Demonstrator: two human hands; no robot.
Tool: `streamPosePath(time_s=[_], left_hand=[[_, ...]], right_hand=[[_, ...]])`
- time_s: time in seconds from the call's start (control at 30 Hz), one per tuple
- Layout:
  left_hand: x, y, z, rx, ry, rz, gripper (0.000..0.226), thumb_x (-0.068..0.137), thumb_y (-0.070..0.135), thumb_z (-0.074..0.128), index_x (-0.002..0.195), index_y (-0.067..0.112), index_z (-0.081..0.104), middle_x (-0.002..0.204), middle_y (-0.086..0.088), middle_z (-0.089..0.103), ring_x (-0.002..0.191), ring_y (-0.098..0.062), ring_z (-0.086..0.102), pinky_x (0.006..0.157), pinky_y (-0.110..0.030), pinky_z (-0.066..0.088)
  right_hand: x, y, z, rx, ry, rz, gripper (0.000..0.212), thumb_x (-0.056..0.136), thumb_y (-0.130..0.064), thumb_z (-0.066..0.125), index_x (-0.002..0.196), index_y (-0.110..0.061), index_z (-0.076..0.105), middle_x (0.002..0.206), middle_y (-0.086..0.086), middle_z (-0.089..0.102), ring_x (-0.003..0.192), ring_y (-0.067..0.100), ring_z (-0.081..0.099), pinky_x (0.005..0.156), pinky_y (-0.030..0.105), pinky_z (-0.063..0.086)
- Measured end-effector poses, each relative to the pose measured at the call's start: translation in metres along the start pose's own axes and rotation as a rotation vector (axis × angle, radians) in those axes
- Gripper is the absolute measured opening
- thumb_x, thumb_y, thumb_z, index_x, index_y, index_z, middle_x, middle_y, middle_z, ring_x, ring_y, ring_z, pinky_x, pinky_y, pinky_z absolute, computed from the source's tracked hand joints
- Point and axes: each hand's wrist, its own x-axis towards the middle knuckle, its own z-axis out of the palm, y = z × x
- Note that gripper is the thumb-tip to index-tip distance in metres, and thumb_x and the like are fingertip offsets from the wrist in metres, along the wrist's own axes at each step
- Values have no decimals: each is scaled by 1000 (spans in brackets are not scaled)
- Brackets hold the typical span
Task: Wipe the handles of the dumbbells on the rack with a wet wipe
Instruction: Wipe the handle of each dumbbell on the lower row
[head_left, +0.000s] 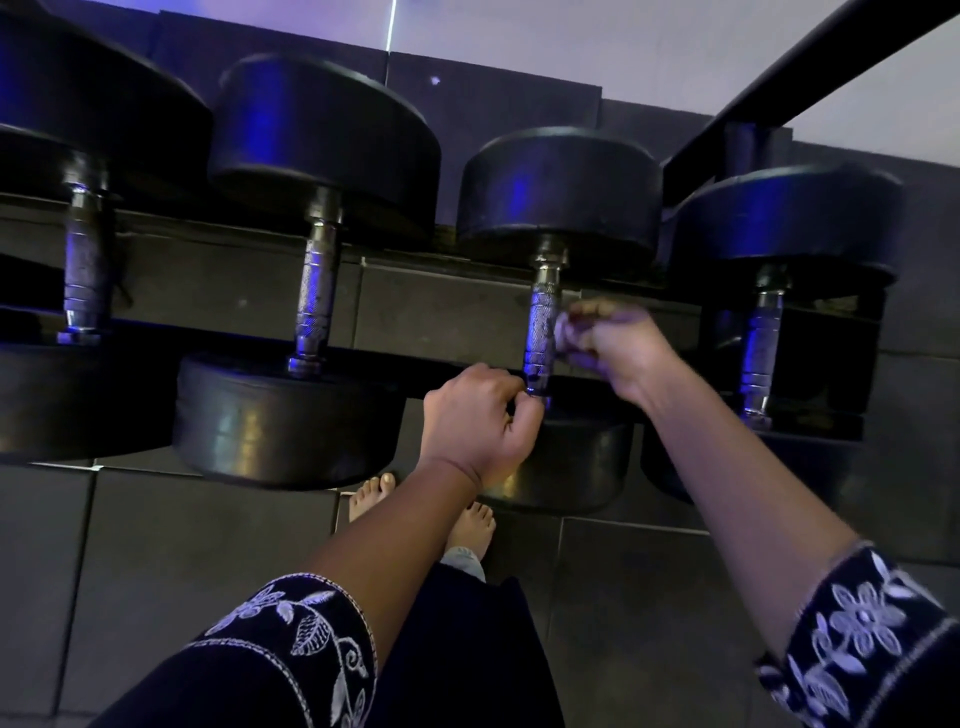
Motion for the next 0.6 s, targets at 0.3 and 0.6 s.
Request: streamPosePath(time_s=[0.3, 0.6], left_hand=[[2, 1, -1, 4, -33, -9, 48, 79, 43, 30, 66, 15, 67, 69, 5, 62, 75, -13, 57, 58, -33, 46], [3, 1, -1, -2, -44, -13, 50, 80, 44, 29, 65, 15, 67, 69, 5, 62, 73, -11, 55, 59, -35, 47]], right_hand=[[28, -28, 4, 101, 116, -101, 37, 86, 19, 40, 71, -10, 58, 45, -8, 61, 44, 4, 57, 51, 24, 52], [3, -1, -8, -41, -34, 41, 24, 86, 15, 51, 79, -7, 59, 52, -3, 65, 49, 10, 61, 54, 26, 54]])
